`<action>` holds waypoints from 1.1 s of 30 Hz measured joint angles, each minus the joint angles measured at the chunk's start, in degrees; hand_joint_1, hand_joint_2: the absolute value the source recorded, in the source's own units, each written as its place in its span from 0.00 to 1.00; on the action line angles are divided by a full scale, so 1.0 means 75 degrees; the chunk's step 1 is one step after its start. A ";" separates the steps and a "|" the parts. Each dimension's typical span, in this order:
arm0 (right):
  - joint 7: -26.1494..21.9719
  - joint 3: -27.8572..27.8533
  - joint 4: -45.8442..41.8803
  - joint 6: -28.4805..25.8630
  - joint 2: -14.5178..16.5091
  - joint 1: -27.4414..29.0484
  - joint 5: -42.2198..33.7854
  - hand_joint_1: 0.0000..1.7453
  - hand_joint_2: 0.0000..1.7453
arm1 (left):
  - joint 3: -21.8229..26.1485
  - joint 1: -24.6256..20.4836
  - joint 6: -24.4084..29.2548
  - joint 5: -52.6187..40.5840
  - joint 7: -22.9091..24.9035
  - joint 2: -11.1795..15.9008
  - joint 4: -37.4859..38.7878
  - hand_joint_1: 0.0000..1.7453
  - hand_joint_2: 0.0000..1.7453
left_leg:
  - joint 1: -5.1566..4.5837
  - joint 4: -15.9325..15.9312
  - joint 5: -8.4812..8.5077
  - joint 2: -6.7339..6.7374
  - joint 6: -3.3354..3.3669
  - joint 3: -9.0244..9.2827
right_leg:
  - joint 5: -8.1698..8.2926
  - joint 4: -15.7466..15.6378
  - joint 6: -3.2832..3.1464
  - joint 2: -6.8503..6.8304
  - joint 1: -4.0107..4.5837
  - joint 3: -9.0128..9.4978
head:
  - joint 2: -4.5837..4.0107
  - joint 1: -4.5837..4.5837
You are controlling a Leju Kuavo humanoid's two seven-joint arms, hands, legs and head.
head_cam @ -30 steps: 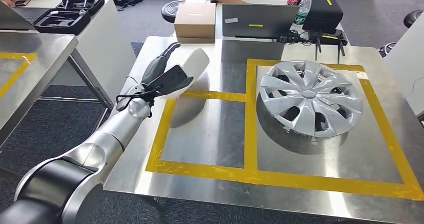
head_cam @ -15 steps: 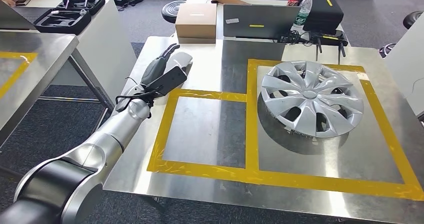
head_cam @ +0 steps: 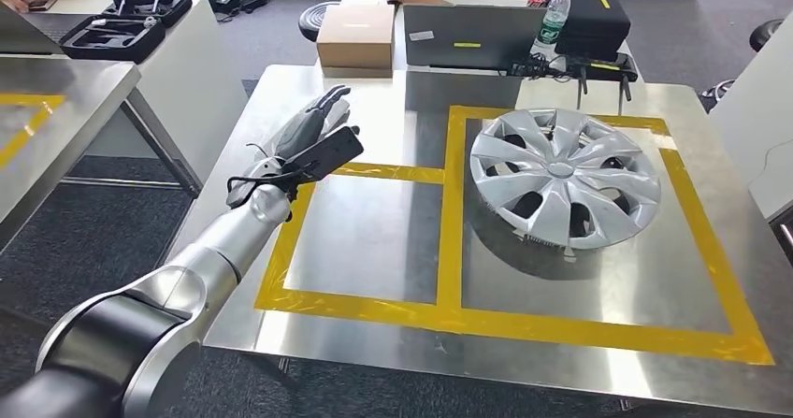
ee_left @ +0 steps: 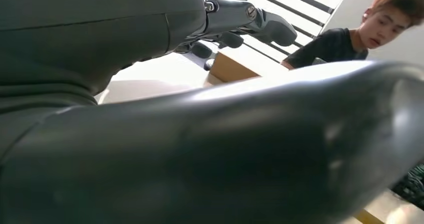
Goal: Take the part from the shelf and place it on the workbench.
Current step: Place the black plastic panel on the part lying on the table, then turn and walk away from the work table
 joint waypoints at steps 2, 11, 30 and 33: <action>-0.0001 0.0000 0.0004 0.0006 -0.0011 0.0001 -0.0017 0.00 0.00 | -0.0007 0.0001 -0.0004 -0.0016 0.0007 -0.0026 -0.0001 0.00 0.00 | 0.0017 -0.0020 0.0013 -0.0014 -0.0063 -0.0008 | 0.0020 0.0028 -0.0217 -0.0012 0.0013 -0.0049 | 0.0000 -0.0041; -0.0006 0.0000 0.0012 0.0057 -0.0016 0.0042 -0.0008 0.00 0.00 | -0.0068 0.0013 -0.0017 -0.0057 0.0026 -0.0047 0.0032 0.00 0.00 | -0.0300 0.1571 -0.1090 0.0002 0.0368 -0.0345 | 0.0398 -0.0009 -0.0568 -0.0023 0.0320 -0.0445 | 0.0000 -0.0178; 0.0013 -0.0004 0.0038 0.0143 -0.0151 0.0046 -0.0019 0.00 0.00 | -0.0191 -0.0070 -0.0028 -0.0117 0.0060 -0.0171 0.0024 0.00 0.00 | -0.0493 0.0092 0.0503 0.0063 0.0658 -0.0575 | -0.0427 -0.0102 -0.0237 -0.0084 0.0331 0.0618 | 0.0000 -0.0114; 0.0026 -0.0005 0.0048 0.0151 -0.0153 0.0045 -0.0020 0.00 0.00 | -0.0195 -0.0081 -0.0039 -0.0138 0.0065 -0.0171 0.0026 0.00 0.00 | -0.0494 0.0084 0.0578 0.0047 0.0521 -0.0626 | -0.0323 -0.0215 -0.0425 -0.0088 0.0331 0.0565 | 0.0000 -0.0119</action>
